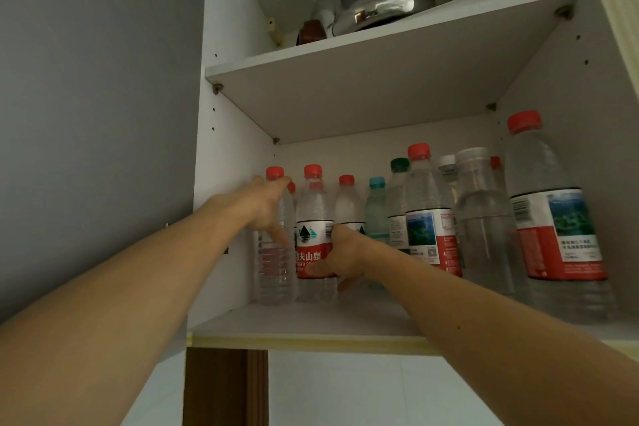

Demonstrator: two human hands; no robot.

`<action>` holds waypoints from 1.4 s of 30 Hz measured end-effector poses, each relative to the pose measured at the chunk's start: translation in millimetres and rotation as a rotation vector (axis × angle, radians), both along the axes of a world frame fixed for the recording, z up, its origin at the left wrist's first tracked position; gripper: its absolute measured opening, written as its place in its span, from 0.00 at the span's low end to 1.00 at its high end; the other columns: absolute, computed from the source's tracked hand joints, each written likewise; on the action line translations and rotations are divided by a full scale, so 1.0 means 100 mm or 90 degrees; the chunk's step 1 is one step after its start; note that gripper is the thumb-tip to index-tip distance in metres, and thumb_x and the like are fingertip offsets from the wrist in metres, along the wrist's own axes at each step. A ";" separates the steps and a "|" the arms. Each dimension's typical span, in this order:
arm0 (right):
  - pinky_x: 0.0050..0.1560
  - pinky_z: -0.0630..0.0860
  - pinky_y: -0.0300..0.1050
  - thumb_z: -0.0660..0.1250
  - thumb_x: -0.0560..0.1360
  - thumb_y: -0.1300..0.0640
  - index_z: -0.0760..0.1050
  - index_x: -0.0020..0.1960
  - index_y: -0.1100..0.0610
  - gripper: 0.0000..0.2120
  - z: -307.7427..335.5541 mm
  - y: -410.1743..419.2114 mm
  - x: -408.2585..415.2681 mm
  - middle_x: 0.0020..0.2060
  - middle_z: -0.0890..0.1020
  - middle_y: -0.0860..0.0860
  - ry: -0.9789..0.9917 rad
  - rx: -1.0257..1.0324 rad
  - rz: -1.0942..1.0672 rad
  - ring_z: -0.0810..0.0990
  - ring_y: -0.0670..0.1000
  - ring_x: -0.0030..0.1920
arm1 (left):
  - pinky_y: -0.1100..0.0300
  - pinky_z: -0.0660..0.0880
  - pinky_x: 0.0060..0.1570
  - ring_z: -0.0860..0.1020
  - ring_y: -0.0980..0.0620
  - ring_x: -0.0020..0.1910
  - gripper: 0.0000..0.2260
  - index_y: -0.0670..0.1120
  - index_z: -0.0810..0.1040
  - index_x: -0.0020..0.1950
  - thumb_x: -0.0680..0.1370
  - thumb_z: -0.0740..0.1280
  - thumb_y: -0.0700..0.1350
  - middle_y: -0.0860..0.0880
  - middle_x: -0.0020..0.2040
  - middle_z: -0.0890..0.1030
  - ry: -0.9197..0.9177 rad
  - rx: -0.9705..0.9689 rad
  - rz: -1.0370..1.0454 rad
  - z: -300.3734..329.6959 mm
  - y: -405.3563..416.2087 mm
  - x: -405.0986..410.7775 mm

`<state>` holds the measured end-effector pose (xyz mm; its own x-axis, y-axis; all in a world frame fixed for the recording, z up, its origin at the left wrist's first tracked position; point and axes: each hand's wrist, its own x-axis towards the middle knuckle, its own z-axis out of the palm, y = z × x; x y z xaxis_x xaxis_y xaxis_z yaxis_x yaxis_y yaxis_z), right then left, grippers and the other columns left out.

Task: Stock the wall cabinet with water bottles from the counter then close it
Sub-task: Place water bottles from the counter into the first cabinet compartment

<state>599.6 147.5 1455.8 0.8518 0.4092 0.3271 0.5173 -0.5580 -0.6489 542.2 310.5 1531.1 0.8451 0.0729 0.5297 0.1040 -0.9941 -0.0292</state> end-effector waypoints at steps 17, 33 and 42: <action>0.56 0.82 0.60 0.77 0.74 0.56 0.67 0.71 0.56 0.30 -0.03 0.18 0.08 0.65 0.76 0.56 0.009 0.029 0.025 0.77 0.58 0.63 | 0.48 0.67 0.64 0.68 0.42 0.65 0.49 0.47 0.58 0.74 0.64 0.77 0.67 0.43 0.65 0.77 -0.102 0.243 0.117 -0.06 0.07 -0.01; 0.58 0.80 0.48 0.72 0.78 0.52 0.69 0.69 0.52 0.23 -0.06 -0.09 -0.25 0.61 0.81 0.52 -0.229 -0.072 -0.020 0.80 0.50 0.55 | 0.49 0.73 0.62 0.70 0.45 0.66 0.29 0.48 0.69 0.72 0.75 0.74 0.55 0.45 0.68 0.72 -0.334 -0.022 -0.126 -0.19 -0.05 -0.19; 0.55 0.79 0.53 0.66 0.80 0.56 0.77 0.62 0.55 0.11 -0.12 -1.06 -0.99 0.58 0.76 0.50 -0.661 -0.190 -0.131 0.76 0.53 0.57 | 0.65 0.71 0.42 0.77 0.58 0.47 0.15 0.47 0.75 0.62 0.81 0.66 0.56 0.52 0.52 0.78 -0.477 -0.448 -0.435 -0.26 -0.74 -0.28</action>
<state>500.5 41.8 1443.6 0.2794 0.4728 0.8357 0.6129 -0.7578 0.2238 513.9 237.0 1505.4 0.3262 0.2003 0.9238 -0.6823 -0.6265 0.3768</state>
